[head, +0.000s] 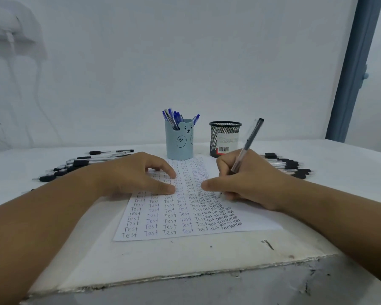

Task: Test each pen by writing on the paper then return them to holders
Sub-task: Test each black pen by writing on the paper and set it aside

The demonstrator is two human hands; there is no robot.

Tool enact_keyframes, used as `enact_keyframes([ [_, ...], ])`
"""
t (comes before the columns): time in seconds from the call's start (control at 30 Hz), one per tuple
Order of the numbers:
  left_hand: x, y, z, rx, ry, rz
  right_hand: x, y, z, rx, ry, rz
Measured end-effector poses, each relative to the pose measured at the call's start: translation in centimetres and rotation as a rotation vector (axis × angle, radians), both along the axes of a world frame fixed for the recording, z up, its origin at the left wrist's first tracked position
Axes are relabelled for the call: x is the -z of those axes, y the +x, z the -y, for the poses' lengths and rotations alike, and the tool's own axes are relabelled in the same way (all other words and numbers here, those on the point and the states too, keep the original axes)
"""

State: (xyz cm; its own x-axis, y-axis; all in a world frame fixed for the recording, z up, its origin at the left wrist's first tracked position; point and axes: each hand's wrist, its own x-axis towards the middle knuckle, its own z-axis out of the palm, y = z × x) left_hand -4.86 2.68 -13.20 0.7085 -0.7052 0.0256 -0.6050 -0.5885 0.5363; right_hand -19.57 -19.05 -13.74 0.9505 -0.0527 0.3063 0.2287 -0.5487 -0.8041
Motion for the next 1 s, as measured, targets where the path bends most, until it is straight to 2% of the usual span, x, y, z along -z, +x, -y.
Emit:
enact_keyframes([
  [0.1,0.01,0.04,0.02,0.001,0.015,-0.01,0.18,-0.11,0.45,0.035,-0.124,0.044],
  [0.3,-0.12,-0.38,0.15,0.005,-0.02,-0.046,0.44,-0.26,0.68,0.022,-0.181,0.033],
  [1.0,0.01,-0.17,-0.02,0.019,-0.022,-0.018,0.56,-0.18,0.58,0.029,-0.204,0.023],
])
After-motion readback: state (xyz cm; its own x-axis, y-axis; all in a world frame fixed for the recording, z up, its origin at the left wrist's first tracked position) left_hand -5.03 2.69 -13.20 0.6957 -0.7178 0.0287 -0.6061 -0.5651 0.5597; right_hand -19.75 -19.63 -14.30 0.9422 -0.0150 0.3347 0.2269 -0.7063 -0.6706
